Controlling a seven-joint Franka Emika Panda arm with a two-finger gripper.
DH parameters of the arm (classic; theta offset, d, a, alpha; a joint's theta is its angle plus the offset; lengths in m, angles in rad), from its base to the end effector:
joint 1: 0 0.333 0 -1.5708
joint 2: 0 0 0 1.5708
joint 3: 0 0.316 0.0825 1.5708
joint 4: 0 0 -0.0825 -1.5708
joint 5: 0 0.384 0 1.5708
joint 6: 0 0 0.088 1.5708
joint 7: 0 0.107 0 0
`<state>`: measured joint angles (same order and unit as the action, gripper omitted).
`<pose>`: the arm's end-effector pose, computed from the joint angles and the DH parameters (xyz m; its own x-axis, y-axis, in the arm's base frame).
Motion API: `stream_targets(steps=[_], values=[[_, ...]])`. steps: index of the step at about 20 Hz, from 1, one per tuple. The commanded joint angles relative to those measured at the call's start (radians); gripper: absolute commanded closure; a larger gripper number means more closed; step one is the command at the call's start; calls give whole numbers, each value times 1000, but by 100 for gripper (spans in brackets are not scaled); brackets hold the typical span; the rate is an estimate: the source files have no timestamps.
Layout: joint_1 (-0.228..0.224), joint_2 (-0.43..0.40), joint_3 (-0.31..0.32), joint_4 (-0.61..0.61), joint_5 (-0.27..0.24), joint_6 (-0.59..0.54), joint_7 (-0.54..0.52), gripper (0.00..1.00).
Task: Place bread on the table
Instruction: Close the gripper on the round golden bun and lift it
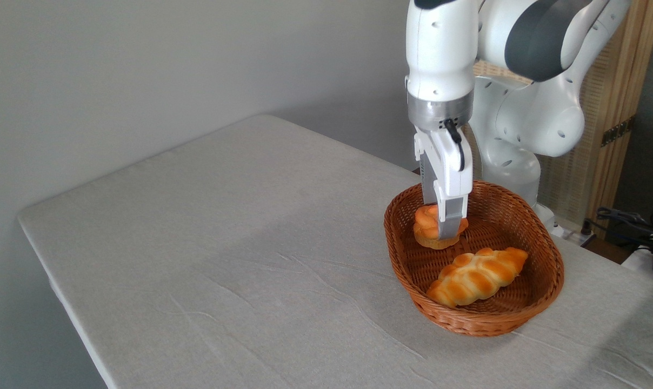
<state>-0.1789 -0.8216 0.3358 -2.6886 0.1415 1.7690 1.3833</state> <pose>0.2944 0.0570 0.4462 0.1941 -0.9773 0.0853 -0.9739 -0.1815 0.1360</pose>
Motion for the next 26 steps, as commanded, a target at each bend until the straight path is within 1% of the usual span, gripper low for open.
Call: stream_targets(steps=[1, 2, 3, 4, 5, 6, 7, 9, 14, 16, 19, 20, 22, 24, 25, 26], values=[[-8, 25, 3, -36, 16, 35, 16, 1], [-19, 31, 3, -36, 16, 33, 14, 1], [-20, 33, 3, -37, 16, 33, 16, 7], [-20, 33, 3, -37, 15, 33, 13, 20], [-20, 33, 3, -36, 12, 32, 13, 40], [-20, 32, 5, -36, 6, 32, 13, 56], [-20, 33, 5, -36, 6, 30, 13, 62], [-19, 32, 9, -36, 4, 29, 14, 65], [-19, 33, 9, -36, 4, 26, 14, 65], [-17, 36, 8, -30, 4, 21, 13, 68], [-10, 38, 9, -10, 4, 3, 17, 69], [-8, 41, 8, 13, 1, -23, 17, 72], [-16, 65, 6, 93, -11, -84, 17, 72], [-22, 91, 5, 139, -34, -99, 16, 72], [-36, 108, 3, 170, -45, -99, 13, 72], [-62, 131, 3, 214, -63, -102, 11, 72]])
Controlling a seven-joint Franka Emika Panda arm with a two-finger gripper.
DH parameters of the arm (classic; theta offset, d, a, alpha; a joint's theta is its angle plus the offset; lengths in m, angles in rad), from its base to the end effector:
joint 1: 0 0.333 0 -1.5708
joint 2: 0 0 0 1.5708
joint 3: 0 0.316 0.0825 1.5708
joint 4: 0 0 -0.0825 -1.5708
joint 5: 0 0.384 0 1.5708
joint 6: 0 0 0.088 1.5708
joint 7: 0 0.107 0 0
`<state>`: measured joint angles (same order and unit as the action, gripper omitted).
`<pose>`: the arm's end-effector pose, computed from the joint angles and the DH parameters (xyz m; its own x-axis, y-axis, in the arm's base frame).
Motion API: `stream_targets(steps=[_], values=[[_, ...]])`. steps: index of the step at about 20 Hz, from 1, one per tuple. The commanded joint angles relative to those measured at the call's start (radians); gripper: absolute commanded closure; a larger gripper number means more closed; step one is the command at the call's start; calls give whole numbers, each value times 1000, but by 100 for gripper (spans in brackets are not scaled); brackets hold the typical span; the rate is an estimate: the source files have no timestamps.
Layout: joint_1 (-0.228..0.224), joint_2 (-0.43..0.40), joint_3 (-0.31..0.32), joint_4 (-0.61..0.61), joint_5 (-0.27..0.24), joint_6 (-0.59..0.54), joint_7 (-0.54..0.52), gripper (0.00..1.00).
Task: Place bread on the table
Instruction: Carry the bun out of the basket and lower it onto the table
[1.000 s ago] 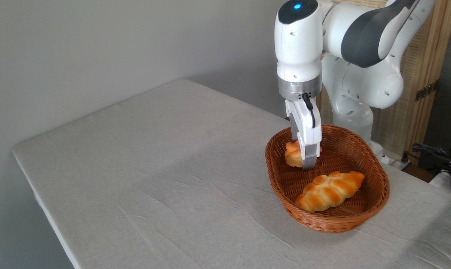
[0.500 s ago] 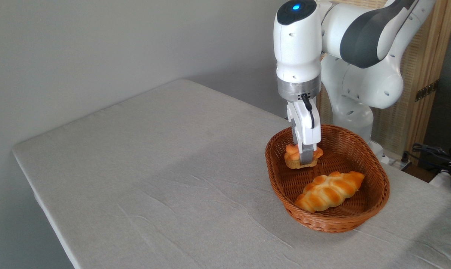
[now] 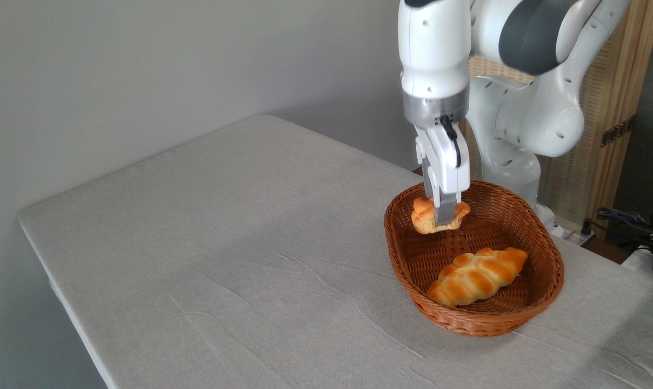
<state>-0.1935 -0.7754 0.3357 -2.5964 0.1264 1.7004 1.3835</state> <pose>0.3064 0.0603 0.4698 0.1997 -0.9764 0.0825 -0.9696 -0.1848 0.1601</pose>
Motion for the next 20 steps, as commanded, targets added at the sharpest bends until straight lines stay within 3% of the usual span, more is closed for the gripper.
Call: stream_targets(steps=[1, 3, 6, 8, 12, 14, 16, 18, 20], values=[[-72, 109, 3, 178, -65, -33, 11, 72], [-160, 184, 5, 310, -88, -28, 2, 70], [-335, 371, 13, 496, -90, -22, -6, 70], [-409, 496, 9, 583, -90, 5, -81, 65], [-483, 680, 3, 705, -97, 146, -400, 57], [-509, 750, 0, 729, -122, 209, -504, 55], [-529, 852, -29, 777, -114, 229, -553, 41], [-532, 967, -66, 849, -100, 229, -593, 0], [-531, 1005, -69, 880, -93, 228, -592, 0]])
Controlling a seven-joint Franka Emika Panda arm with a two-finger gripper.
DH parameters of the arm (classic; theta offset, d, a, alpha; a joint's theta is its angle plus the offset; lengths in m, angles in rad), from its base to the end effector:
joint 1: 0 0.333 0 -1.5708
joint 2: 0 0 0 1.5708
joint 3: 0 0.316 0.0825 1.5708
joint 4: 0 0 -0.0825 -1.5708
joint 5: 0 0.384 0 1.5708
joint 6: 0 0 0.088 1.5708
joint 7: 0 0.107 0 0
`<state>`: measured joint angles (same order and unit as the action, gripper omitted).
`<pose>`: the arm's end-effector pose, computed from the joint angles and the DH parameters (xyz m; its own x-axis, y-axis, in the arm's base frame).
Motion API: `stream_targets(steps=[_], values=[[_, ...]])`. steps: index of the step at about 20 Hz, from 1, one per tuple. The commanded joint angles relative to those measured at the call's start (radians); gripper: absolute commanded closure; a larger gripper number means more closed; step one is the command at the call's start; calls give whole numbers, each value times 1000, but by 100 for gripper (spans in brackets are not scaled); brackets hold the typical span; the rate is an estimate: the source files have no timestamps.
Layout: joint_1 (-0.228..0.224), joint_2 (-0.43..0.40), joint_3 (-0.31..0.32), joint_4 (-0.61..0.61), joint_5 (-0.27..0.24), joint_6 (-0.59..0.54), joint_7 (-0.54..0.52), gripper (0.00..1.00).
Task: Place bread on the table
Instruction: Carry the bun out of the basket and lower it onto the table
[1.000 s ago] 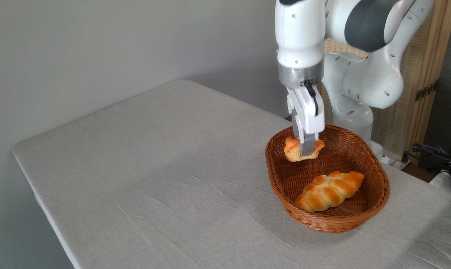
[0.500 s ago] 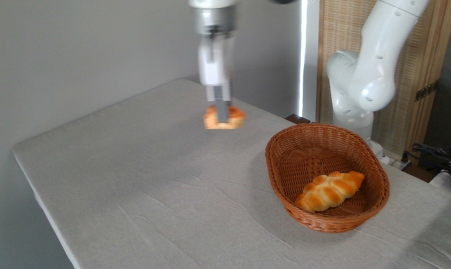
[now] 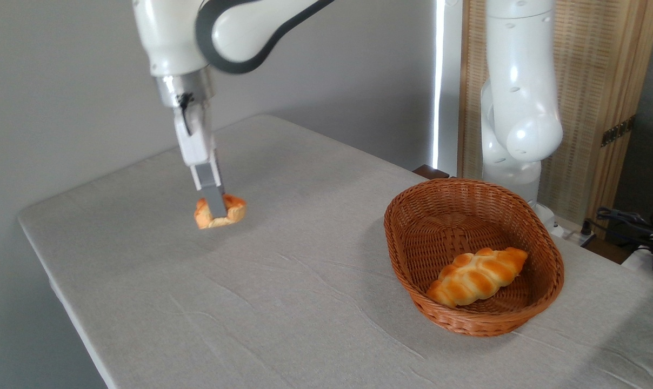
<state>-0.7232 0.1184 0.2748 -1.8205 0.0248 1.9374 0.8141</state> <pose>0.5340 -0.2612 0.4713 0.2937 -0.9551 -0.0384 -0.9555 -0.2922 -0.0397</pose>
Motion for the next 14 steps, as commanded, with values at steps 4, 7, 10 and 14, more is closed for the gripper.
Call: stream_targets(steps=[4, 7, 10, 14], values=[[-1, 115, -8, 106, 11, -20, -23, 0], [1, 113, -6, 106, 12, -26, -23, 0], [5, 109, -6, 106, 12, -26, -23, 0], [13, 72, 4, 135, 12, -89, -27, 0]])
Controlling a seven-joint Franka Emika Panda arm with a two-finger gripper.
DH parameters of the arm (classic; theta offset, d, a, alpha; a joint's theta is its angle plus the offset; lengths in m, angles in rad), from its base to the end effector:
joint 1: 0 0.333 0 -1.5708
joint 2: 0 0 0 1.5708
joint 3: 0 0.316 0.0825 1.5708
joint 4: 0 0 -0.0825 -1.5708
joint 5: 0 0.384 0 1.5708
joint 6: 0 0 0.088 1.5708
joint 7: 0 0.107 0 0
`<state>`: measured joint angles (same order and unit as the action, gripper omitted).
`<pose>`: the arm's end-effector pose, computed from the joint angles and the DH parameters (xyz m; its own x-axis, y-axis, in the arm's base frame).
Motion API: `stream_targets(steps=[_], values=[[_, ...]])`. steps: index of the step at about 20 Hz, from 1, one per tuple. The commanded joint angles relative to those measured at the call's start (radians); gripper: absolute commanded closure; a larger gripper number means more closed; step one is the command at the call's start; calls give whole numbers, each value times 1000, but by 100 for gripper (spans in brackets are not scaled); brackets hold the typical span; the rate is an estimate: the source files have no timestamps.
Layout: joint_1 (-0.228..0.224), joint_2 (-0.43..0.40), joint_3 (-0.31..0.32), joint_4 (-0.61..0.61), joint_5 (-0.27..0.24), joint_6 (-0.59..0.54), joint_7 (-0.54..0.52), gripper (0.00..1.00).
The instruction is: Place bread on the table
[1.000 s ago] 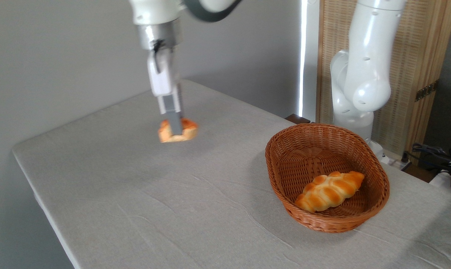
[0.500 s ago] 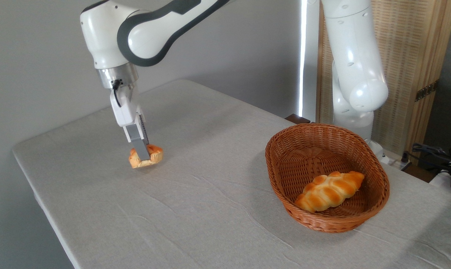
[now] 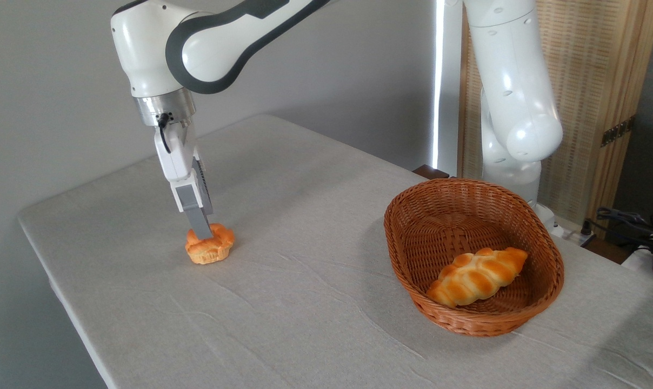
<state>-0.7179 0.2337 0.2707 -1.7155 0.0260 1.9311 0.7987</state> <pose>0.5599 -0.2796 0.4526 0.3050 -0.9498 -0.0690 -0.9519 -0.3019 -0.0525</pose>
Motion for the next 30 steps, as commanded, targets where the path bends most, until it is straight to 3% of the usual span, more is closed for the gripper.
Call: stream_targets(steps=[1, 4, 8, 10, 12, 16, 19, 22, 30], values=[[20, -57, 8, 43, 8, -121, -19, 0], [153, -123, -33, 85, -8, -256, -21, 0], [415, -223, -168, 86, -12, -317, -123, 0], [469, -226, -174, 89, -9, -317, -144, 0], [503, -225, -169, 115, -12, -319, -130, 0], [523, -223, -160, 132, -12, -319, -125, 0], [551, -223, -192, 135, -14, -319, -127, 0], [626, -231, -260, 135, -8, -319, -124, 0], [649, -232, -269, 135, -11, -319, -116, 0]])
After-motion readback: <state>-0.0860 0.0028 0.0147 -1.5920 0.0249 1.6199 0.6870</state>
